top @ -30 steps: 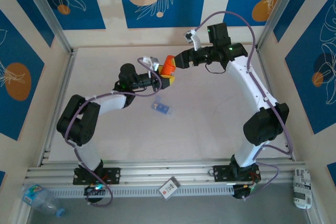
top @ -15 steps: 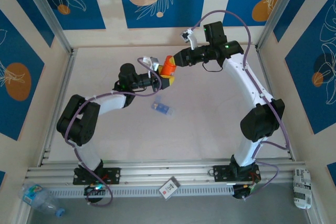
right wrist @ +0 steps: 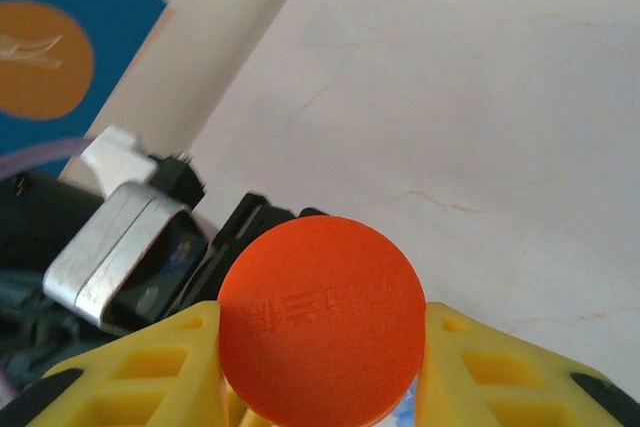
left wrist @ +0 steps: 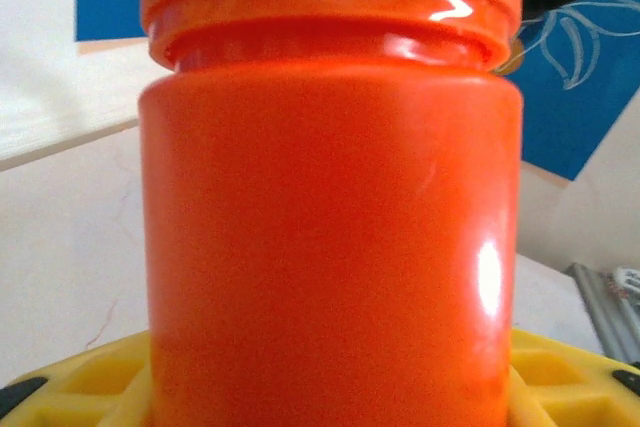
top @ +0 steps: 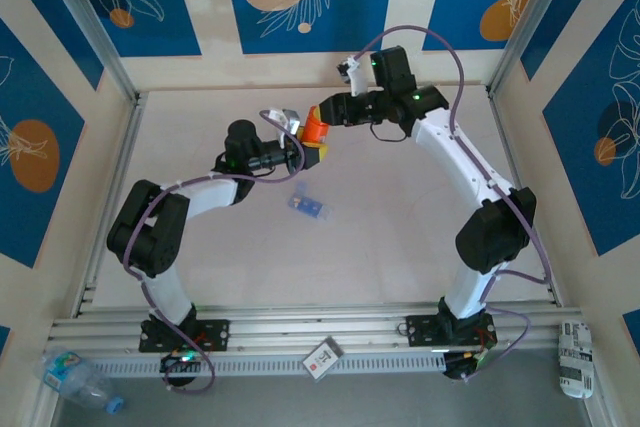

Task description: Sort the pills into containers

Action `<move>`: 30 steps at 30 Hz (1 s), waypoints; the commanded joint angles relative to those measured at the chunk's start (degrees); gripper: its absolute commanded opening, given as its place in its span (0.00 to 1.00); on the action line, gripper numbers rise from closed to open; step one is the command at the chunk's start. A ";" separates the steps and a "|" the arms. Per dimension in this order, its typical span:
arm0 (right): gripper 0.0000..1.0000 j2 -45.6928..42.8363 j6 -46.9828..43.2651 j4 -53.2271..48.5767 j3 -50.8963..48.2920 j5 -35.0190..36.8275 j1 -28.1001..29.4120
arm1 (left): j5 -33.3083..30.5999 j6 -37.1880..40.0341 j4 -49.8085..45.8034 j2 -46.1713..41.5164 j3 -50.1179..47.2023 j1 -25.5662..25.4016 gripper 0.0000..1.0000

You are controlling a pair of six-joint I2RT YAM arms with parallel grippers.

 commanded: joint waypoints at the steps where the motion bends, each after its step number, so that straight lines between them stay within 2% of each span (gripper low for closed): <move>1: 0.32 0.91 10.84 -1.43 -4.45 6.28 5.95 | -3.61 4.72 3.85 -3.42 1.27 -1.09 0.00; 6: 0.32 0.05 15.90 1.35 -6.84 11.07 7.76 | -4.72 5.74 3.96 -3.68 1.01 -1.14 0.00; 10: 0.33 -1.41 16.80 1.89 -7.39 11.40 7.62 | -5.01 5.51 4.56 -3.48 0.80 -1.15 0.00; 14: 0.39 -2.18 16.61 0.36 -4.97 10.48 6.44 | -4.83 5.46 4.55 -3.44 0.40 -1.15 0.00; 18: 0.48 -2.96 16.09 -1.39 -1.56 8.77 4.68 | -4.48 5.49 4.22 -3.55 0.37 -1.14 0.00; 24: 0.75 -5.27 14.46 -2.02 0.70 5.39 1.73 | -3.10 6.90 0.95 -4.43 0.80 -1.06 0.00; 30: 0.82 -6.09 10.86 -3.32 2.53 -0.03 -3.75 | -0.54 6.98 -0.82 -4.83 1.83 -0.98 0.00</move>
